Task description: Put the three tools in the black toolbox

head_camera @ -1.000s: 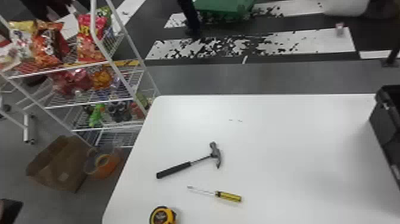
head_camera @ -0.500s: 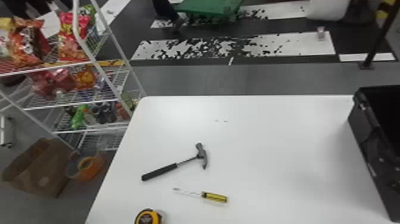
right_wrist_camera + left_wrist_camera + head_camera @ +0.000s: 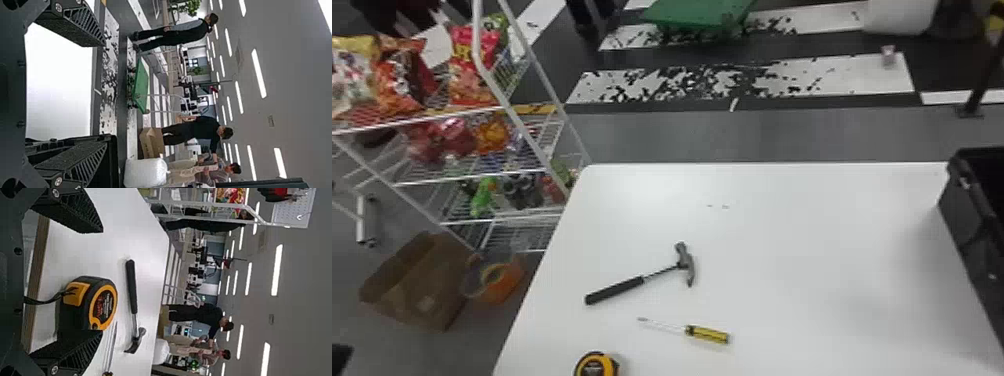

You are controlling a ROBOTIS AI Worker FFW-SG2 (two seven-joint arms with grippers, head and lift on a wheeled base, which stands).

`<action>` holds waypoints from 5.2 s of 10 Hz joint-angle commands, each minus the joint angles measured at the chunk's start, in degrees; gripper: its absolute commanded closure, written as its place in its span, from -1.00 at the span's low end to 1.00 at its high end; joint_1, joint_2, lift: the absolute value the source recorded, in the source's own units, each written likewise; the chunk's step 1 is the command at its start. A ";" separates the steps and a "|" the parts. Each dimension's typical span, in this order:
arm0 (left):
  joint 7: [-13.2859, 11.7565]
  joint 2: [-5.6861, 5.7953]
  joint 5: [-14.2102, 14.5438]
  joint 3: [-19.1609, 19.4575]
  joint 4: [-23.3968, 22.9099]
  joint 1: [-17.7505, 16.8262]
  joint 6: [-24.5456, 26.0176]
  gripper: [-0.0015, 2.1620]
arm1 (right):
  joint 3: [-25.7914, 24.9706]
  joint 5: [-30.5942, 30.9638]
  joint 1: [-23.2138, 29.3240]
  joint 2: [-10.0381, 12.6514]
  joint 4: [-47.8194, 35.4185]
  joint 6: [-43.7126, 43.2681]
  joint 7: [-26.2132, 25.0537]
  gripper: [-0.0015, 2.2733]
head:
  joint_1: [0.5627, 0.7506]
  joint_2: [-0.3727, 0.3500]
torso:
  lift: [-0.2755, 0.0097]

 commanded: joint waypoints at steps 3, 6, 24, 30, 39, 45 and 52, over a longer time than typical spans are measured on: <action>1.28 -0.15 -1.38 -0.53 -0.54 0.98 -0.13 -0.91 | -0.15 0.01 0.27 0.00 -0.17 0.18 0.02 -0.91 | 0.41 0.92 | 0.54; 4.27 -0.15 -3.05 -1.32 -3.00 2.22 -0.13 -0.91 | -0.24 0.01 0.53 0.00 -0.44 0.18 0.11 -0.91 | 0.41 0.90 | 0.54; 15.79 -0.15 -11.23 -5.98 -18.64 3.89 13.23 -0.91 | -1.20 -1.22 0.09 -0.35 -0.61 0.88 0.46 -0.91 | 0.41 0.57 | 0.54; 15.70 -0.15 -12.63 -5.72 -14.42 1.60 10.95 -0.91 | -1.29 -1.57 0.53 -0.27 -0.96 0.71 1.16 -0.91 | 0.41 0.58 | 0.54; 15.96 -0.15 -13.51 -5.72 -5.02 -3.23 4.97 -0.91 | -1.64 -1.66 0.62 -0.18 -1.23 0.71 1.25 -0.91 | 0.41 0.54 | 0.54; 15.70 -0.15 -15.62 -4.22 2.10 -6.84 0.40 -0.91 | -1.99 -2.01 1.06 -0.18 -2.20 0.53 1.34 -0.91 | 0.41 0.54 | 0.54; 16.40 0.35 -18.17 -2.99 9.66 -10.70 -4.17 0.23 | -2.70 -2.45 1.68 -0.27 -3.16 0.71 1.34 -0.91 | 0.41 0.46 | 0.54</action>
